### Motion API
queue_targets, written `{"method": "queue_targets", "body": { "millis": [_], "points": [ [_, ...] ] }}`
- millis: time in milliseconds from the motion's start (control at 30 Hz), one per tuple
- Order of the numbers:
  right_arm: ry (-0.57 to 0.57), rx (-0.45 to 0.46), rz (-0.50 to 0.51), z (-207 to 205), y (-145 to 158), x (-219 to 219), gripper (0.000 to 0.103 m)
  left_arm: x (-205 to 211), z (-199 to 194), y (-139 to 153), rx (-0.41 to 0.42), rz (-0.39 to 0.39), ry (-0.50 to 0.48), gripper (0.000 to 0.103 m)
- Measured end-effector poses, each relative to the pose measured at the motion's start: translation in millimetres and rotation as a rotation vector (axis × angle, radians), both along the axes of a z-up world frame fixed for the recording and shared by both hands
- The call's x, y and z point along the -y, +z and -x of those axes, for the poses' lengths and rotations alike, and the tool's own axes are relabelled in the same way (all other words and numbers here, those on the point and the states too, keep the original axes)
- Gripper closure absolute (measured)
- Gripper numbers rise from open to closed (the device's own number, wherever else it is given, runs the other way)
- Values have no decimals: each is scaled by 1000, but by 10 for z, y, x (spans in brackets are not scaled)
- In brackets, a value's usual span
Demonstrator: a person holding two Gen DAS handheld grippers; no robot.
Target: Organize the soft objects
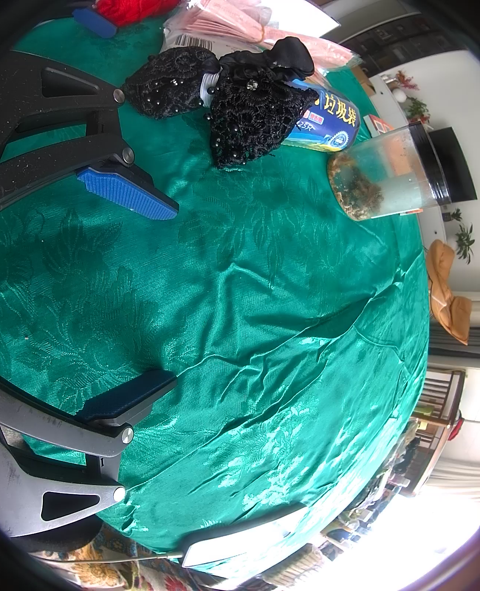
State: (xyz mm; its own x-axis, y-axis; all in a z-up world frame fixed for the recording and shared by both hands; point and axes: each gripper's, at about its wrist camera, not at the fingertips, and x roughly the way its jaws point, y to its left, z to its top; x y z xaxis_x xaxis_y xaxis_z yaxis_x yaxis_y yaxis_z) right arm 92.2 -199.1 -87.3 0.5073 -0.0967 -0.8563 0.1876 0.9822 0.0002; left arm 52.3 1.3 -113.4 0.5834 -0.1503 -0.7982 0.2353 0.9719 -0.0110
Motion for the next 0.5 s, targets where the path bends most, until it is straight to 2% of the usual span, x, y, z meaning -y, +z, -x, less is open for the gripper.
{"method": "queue_targets", "body": {
  "millis": [500],
  "points": [
    [0, 1, 0, 1, -2, 2, 17, 20, -30, 4, -7, -3, 0, 0]
  ]
}}
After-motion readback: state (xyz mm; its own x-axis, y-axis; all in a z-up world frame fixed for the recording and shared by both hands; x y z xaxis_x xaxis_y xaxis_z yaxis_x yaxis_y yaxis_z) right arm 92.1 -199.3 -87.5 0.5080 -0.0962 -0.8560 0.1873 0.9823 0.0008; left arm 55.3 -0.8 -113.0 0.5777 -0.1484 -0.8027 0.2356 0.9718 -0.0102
